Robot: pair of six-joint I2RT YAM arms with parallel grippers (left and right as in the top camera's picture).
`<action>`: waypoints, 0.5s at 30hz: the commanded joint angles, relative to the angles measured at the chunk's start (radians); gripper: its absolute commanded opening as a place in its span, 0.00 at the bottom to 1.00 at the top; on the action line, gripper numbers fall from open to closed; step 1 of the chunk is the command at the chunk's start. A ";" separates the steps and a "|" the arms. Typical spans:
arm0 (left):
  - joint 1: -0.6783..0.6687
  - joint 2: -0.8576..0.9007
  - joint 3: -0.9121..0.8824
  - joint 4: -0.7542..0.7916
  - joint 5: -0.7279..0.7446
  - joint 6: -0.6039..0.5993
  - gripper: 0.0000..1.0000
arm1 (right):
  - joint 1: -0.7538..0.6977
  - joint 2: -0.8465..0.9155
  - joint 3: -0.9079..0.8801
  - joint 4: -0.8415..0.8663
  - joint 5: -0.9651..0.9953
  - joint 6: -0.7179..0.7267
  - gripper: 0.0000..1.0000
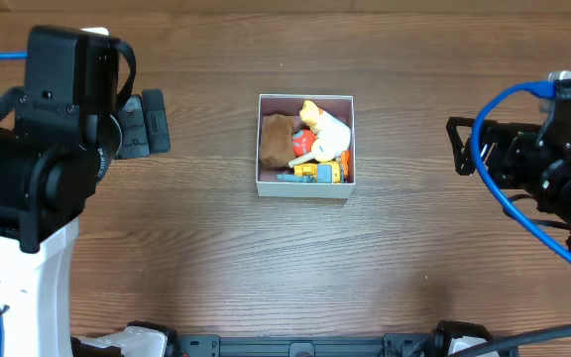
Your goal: Pack container
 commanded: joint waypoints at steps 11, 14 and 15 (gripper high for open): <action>0.005 -0.003 0.002 0.001 -0.009 -0.015 1.00 | 0.002 0.108 0.014 -0.061 0.057 -0.010 1.00; 0.005 -0.003 0.002 0.001 -0.009 -0.015 1.00 | 0.002 0.013 -0.021 0.068 0.089 -0.011 1.00; 0.005 -0.003 0.002 0.001 -0.009 -0.015 1.00 | 0.002 -0.020 -0.044 0.099 0.088 -0.011 1.00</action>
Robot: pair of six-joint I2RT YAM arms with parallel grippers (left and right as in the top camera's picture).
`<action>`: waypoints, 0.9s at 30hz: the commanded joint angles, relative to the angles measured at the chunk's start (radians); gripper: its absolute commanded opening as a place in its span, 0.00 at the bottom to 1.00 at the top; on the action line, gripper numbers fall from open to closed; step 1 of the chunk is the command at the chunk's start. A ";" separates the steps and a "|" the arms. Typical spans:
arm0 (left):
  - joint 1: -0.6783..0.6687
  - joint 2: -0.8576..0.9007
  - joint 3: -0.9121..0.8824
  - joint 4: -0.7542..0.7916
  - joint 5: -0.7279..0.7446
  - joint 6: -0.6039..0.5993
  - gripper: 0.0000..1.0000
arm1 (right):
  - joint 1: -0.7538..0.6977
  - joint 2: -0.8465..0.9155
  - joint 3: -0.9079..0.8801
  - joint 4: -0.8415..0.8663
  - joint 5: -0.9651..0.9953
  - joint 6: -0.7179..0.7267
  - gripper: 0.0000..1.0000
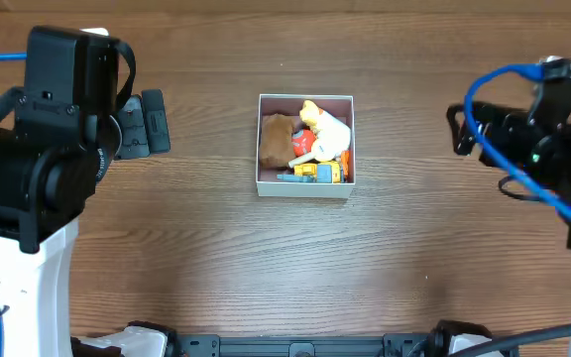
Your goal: Pack container
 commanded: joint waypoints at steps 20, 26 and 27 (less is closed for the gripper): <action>0.005 -0.003 0.002 0.002 -0.009 -0.013 1.00 | 0.153 -0.961 -1.183 0.511 0.187 -0.009 1.00; 0.005 -0.003 0.002 0.002 -0.009 -0.013 1.00 | 0.119 -1.055 -1.255 0.512 0.237 -0.008 1.00; 0.005 -0.003 0.002 0.002 -0.009 -0.013 1.00 | 0.113 -1.072 -1.270 0.512 0.236 -0.008 1.00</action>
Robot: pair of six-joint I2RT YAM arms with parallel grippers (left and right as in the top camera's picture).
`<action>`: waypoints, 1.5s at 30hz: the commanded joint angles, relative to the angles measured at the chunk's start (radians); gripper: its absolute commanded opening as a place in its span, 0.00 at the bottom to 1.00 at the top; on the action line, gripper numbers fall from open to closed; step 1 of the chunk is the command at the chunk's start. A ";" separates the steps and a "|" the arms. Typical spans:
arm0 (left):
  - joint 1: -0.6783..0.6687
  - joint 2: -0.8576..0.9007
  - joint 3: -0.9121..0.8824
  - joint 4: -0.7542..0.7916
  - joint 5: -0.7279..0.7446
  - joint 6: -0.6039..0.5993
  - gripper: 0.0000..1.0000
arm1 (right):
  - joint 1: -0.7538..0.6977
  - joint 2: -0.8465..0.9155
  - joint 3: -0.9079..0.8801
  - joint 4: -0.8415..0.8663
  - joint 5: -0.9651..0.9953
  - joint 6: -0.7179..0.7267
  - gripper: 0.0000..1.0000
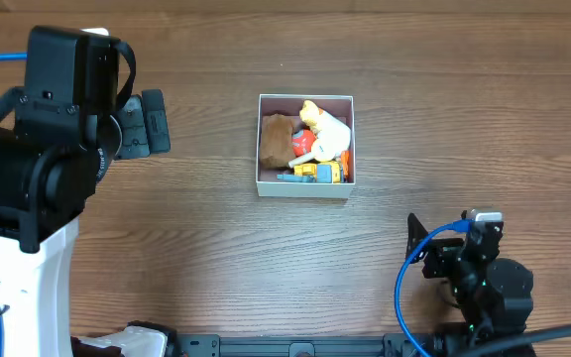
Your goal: Pack container
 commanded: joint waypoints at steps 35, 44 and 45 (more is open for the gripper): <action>0.077 -0.108 -0.052 0.090 -0.031 -0.008 1.00 | -0.031 -0.111 -0.193 0.129 0.027 0.003 1.00; 0.347 -0.697 -1.075 0.819 0.227 -0.007 1.00 | -0.031 -0.111 -0.193 0.129 0.027 0.003 1.00; 0.347 -0.771 -1.213 0.893 0.227 0.007 1.00 | -0.031 -0.111 -0.193 0.129 0.027 0.003 1.00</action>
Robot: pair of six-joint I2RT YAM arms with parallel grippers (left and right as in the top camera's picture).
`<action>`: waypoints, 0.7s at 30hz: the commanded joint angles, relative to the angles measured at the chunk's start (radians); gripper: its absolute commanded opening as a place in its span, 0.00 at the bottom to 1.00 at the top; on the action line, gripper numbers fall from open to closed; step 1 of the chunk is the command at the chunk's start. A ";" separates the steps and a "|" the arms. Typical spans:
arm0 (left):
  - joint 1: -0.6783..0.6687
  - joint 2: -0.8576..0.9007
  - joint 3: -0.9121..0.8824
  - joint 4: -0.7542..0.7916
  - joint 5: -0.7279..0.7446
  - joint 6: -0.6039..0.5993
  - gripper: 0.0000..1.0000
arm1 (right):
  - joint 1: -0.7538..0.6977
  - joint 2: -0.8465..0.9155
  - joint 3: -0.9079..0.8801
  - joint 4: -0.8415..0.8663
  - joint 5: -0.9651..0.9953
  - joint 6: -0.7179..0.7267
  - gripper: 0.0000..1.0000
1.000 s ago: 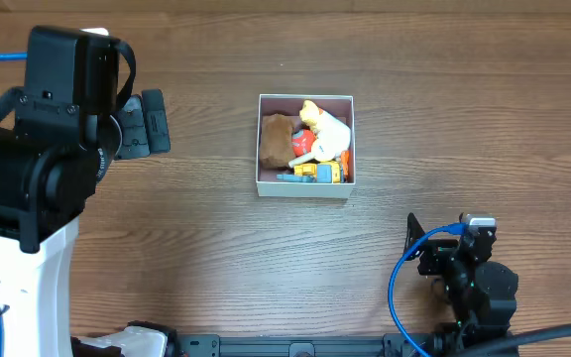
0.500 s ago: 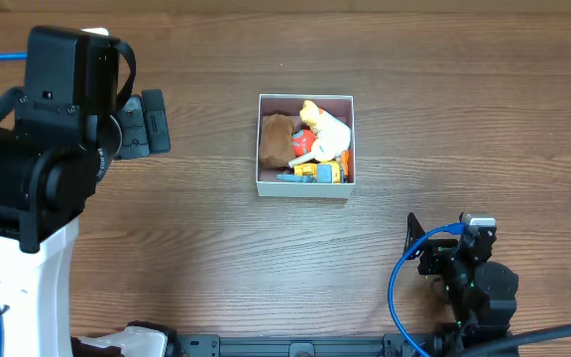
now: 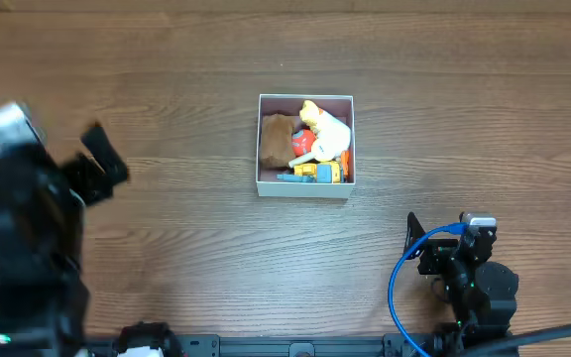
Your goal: Pack container
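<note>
A white square container (image 3: 305, 146) sits on the wooden table at the centre back. It holds several toys: a brown plush, a yellow and white plush, a red piece and small orange and blue pieces. My left gripper (image 3: 103, 166) is blurred at the left edge, well clear of the container, and its jaws cannot be read. My right gripper (image 3: 412, 246) is low at the front right, folded near its base, its fingers too small and dark to read.
A blue cable (image 3: 404, 288) loops around the right arm near the front edge. Dark base mounts (image 3: 295, 347) run along the bottom edge. The wooden table (image 3: 186, 258) surrounds the container on all sides.
My left arm has moved from the upper left down and toward the front left and shows blurred. The right arm shifted only slightly at the front right. The container is unchanged.
Both arms stood raised at the far left and far right, with the filled container between them. By the third moment the right arm was folded low at the front right. Now the left arm has moved down at the left as well.
</note>
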 commanded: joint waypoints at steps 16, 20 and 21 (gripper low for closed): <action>0.102 -0.778 -1.068 0.542 0.056 0.064 1.00 | -0.003 -0.011 -0.009 0.003 0.006 0.000 1.00; 0.103 -0.801 -1.153 0.707 0.048 0.066 1.00 | -0.003 -0.011 -0.009 0.004 0.006 0.000 1.00; 0.103 -0.801 -1.161 0.728 0.047 0.066 1.00 | -0.003 -0.011 -0.009 0.003 0.006 0.000 1.00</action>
